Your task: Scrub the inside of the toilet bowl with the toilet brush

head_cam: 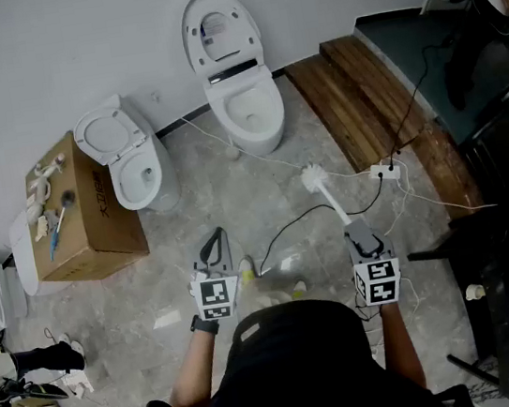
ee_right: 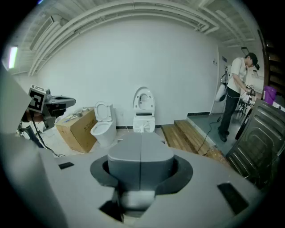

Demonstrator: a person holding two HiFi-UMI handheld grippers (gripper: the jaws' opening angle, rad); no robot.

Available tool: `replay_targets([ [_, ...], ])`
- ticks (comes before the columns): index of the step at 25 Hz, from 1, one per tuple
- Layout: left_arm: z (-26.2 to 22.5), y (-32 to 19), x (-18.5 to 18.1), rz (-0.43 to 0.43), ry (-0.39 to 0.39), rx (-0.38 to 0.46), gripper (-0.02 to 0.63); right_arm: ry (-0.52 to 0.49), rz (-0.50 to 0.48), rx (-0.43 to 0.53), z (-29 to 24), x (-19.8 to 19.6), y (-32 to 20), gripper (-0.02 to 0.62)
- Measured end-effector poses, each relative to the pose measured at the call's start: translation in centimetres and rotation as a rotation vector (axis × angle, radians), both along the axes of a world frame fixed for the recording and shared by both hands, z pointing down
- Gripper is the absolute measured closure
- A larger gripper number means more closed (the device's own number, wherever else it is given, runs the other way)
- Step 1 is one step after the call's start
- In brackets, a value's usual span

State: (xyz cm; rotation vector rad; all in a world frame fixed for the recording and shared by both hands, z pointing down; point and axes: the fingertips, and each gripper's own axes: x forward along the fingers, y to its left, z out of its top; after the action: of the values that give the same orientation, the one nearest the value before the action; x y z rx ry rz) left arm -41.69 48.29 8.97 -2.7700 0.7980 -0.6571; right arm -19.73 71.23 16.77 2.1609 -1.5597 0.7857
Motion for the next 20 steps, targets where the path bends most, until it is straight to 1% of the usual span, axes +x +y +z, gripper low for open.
replay_targets([
  [4,0.2,0.8,1.5,0.007,-0.012,-0.023,0.589,-0.013,-0.018,-0.022,0.6,1.6,-0.2,0.433],
  [7,0.9,-0.3,2.2,0.008,-0.034,-0.025,0.588,-0.025,-0.028,-0.032,1.2,2.5,-2.0,0.433],
  [12,3.0,-4.7,4.2,-0.016,-0.03,-0.064,0.589,-0.047,-0.064,-0.058,2.3,3.1,-6.7,0.433],
  [16,3.9,-9.0,7.9,0.001,-0.01,-0.083,0.589,-0.017,-0.079,-0.097,1.9,4.9,-10.9,0.433],
  [20,3.8,-14.7,11.7,0.019,0.032,-0.118,0.589,-0.004,-0.099,-0.121,0.5,6.9,-16.4,0.433],
])
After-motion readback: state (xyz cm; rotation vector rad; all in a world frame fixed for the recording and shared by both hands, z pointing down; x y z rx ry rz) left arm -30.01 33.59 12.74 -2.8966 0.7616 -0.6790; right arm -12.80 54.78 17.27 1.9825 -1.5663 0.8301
